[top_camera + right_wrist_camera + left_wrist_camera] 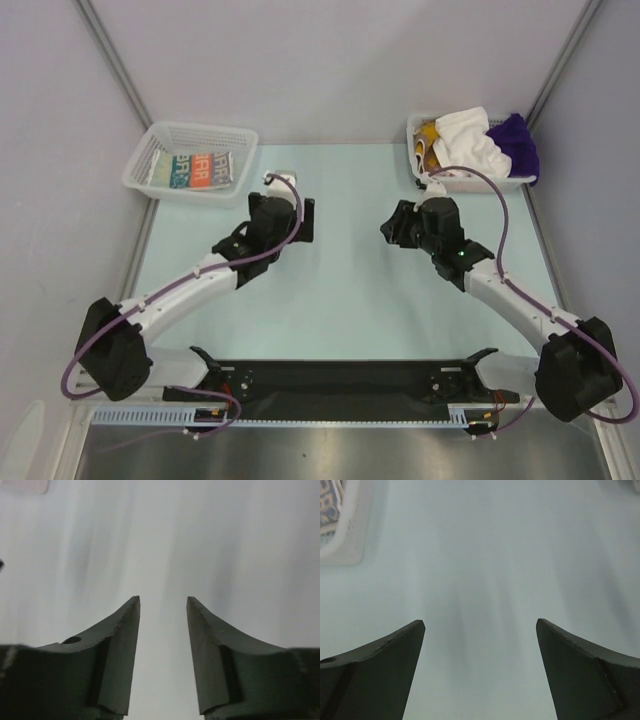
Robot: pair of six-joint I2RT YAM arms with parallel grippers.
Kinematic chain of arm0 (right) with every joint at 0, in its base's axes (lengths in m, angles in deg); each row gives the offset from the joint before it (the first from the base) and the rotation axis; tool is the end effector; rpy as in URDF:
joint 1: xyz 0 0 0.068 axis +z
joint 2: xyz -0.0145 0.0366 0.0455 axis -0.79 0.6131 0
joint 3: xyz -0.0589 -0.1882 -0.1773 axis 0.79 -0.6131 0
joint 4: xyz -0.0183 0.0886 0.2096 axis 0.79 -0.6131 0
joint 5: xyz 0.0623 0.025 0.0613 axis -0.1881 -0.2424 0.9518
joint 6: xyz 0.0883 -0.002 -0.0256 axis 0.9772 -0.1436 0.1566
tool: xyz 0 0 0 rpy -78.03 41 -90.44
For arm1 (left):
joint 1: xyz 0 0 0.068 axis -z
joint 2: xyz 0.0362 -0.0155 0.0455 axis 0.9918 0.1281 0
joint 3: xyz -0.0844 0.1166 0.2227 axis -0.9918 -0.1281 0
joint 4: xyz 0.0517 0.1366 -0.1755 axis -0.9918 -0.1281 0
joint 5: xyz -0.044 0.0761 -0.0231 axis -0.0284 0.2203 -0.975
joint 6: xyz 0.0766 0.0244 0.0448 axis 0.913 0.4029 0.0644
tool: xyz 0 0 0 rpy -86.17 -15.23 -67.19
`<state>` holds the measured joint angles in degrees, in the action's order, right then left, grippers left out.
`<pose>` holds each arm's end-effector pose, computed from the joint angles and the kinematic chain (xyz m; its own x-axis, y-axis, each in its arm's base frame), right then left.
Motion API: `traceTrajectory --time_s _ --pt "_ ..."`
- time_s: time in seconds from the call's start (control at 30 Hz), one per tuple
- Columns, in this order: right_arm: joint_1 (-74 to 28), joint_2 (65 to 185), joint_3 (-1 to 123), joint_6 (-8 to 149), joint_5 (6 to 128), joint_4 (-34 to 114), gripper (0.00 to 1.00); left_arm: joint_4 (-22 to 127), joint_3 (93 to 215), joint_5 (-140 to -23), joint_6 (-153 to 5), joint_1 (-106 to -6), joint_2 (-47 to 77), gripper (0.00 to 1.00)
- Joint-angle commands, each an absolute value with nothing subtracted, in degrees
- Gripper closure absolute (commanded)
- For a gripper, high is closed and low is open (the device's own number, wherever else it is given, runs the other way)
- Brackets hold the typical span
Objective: Fold and stack the towels
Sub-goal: Grab crumpled towel
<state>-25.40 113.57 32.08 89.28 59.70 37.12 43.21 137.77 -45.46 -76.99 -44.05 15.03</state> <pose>0.2564 0.1300 0.2569 -0.5555 0.2002 -0.8071 -0.2410 0.8901 0.3867 0.2617 -0.1597 0.2814 -0.3994 0.0341 -0.9161 0.1323 0.9910 -0.0208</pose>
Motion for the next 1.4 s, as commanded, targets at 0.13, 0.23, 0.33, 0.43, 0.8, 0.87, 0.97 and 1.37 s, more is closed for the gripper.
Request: traceTrajectory --time_s 0.13,0.23,0.33,0.43,0.8,0.87,0.97,1.37 --pt "-35.28 110.77 35.22 88.66 57.38 35.44 0.43 32.02 133.91 -51.68 -84.14 -41.16 3.85 0.00" --pt "-40.74 118.48 43.48 88.30 57.39 34.21 0.44 28.06 134.17 -53.63 -83.36 -41.07 2.35 0.00" --pt "-44.35 127.99 53.85 86.63 53.35 33.78 0.43 24.72 134.43 -51.88 -83.61 -41.07 0.06 0.00" --pt "-46.29 135.11 64.72 86.63 50.45 33.07 0.45 21.72 134.78 -53.79 -86.52 -41.07 -1.61 0.00" --pt "-48.76 167.00 97.43 79.95 42.54 27.11 0.46 16.01 136.80 -55.92 -82.22 -41.16 -12.42 0.00" --pt "-48.85 170.79 101.84 79.78 40.17 23.87 0.47 16.18 137.16 -56.00 -81.69 -41.16 -13.21 0.00" --pt "-48.76 176.43 108.44 78.37 38.76 21.56 0.48 15.57 137.42 -54.87 -80.81 -41.16 -12.86 0.00" --pt "-48.59 183.31 114.01 75.30 32.26 20.84 0.52 16.27 136.63 -55.13 -80.99 -41.16 -12.51 0.00"
